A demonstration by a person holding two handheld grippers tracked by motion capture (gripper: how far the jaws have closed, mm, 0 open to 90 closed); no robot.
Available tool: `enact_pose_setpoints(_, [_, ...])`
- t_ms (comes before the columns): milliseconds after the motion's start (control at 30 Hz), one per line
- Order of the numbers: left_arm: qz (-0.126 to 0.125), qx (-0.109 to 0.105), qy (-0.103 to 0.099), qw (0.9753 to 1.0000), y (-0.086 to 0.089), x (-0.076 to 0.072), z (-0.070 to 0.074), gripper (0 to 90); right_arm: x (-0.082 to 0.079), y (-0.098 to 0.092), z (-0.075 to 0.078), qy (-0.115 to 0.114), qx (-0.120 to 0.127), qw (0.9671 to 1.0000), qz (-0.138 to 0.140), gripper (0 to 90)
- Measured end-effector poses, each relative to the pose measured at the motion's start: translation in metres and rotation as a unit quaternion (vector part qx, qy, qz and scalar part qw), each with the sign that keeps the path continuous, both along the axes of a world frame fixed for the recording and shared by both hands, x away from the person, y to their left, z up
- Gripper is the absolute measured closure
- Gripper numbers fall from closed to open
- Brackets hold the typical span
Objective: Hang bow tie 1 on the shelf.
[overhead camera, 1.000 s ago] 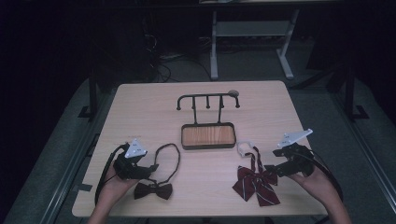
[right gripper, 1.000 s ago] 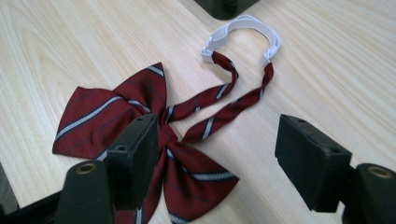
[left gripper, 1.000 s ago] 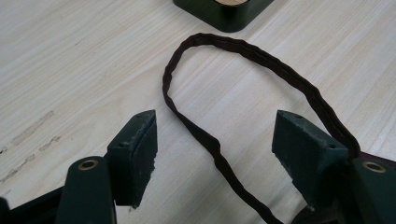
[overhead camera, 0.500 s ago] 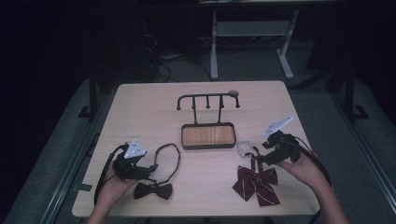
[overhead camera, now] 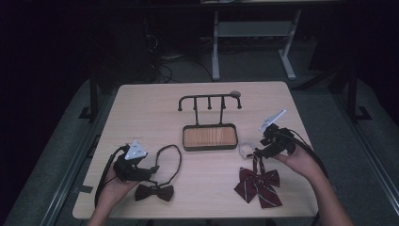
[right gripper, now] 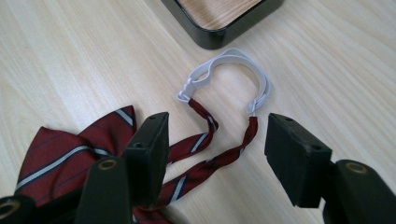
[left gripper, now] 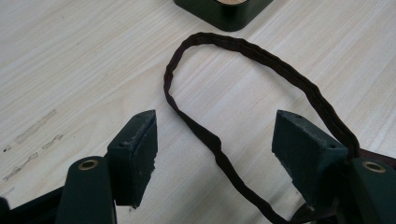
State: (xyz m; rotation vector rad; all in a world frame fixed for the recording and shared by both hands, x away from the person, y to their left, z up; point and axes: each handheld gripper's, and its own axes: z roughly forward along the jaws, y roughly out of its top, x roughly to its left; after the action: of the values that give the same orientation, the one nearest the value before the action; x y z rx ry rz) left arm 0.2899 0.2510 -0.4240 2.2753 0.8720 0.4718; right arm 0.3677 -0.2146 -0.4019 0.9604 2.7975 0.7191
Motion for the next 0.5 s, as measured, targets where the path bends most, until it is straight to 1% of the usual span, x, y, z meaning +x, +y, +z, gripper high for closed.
enact_pose_setpoints(33, [0.0, 0.003, 0.0, 1.0, 0.0, 0.0, 0.0, 31.8, 0.002, 0.001, -0.001, 0.003, -0.002, 1.0, -0.001, 40.9])
enact_pose_setpoints(67, [0.0, 0.003, 0.0, 1.0, 0.0, 0.0, 0.0, 31.8, 0.002, 0.001, -0.001, 0.003, -0.002, 1.0, -0.001, 40.9])
enact_pose_setpoints(100, [0.0, 0.0, 0.0, 1.0, 0.0, 0.0, 0.0, 31.8, 0.007, 0.003, -0.003, 0.007, -0.01, 0.9999, -0.003, 41.7])
enact_pose_setpoints(133, [0.0, 0.0, 0.0, 1.0, 0.0, 0.0, 0.0, 31.7, 0.007, 0.003, -0.003, 0.007, -0.01, 0.9999, -0.003, 41.7])
enact_pose_setpoints(167, [-0.002, 0.002, -0.003, 1.0, 0.0, -0.001, 0.001, 31.8, 0.01, 0.006, -0.004, 0.01, -0.015, 0.9998, -0.004, 43.2])
enact_pose_setpoints(267, [-0.001, 0.002, -0.002, 1.0, 0.0, -0.001, 0.001, 31.8, 0.015, 0.01, -0.006, 0.012, -0.025, 0.9996, -0.004, 45.5])
enact_pose_setpoints(300, [-0.001, 0.003, 0.0, 1.0, 0.001, 0.0, 0.001, 31.8, 0.017, 0.011, -0.007, 0.011, -0.027, 0.9996, -0.004, 47.8])
enact_pose_setpoints(333, [-0.001, 0.003, 0.0, 1.0, 0.001, 0.0, 0.001, 31.8, 0.018, 0.011, -0.008, 0.014, -0.028, 0.9995, -0.003, 48.8])
enact_pose_setpoints(400, [0.0, 0.003, 0.001, 1.0, 0.001, 0.0, 0.001, 31.8, 0.02, 0.012, -0.01, 0.015, -0.033, 0.9993, -0.005, 49.1])
enact_pose_setpoints(433, [-0.001, 0.002, -0.001, 1.0, 0.001, 0.0, 0.001, 31.8, 0.023, 0.012, -0.014, 0.023, -0.039, 0.9989, -0.011, 51.3])
enact_pose_setpoints(500, [-0.001, 0.003, -0.001, 1.0, 0.001, 0.001, 0.001, 31.8, 0.025, 0.012, -0.016, 0.025, -0.041, 0.9988, -0.01, 52.1])
